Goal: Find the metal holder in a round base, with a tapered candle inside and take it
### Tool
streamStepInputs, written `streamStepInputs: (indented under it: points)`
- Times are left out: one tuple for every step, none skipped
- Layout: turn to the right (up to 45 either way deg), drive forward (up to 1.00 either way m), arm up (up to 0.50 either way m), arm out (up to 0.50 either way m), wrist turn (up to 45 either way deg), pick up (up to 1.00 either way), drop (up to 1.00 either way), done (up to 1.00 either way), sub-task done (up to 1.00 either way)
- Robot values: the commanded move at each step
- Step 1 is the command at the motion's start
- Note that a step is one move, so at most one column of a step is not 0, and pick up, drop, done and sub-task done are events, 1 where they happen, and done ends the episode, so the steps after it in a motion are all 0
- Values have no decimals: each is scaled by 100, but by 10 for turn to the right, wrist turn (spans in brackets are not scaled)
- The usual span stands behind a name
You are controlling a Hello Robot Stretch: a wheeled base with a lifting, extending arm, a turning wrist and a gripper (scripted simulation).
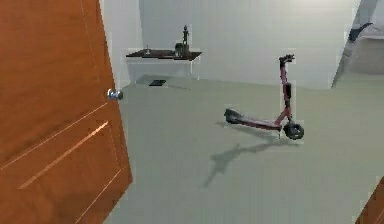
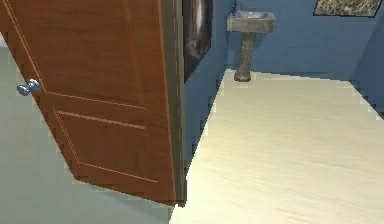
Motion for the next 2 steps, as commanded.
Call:
streamStepInputs:
  points:
    - [0,100,0,0,0,0,0,0,0]
    - [30,0,0,0,0,0,0,0,0]
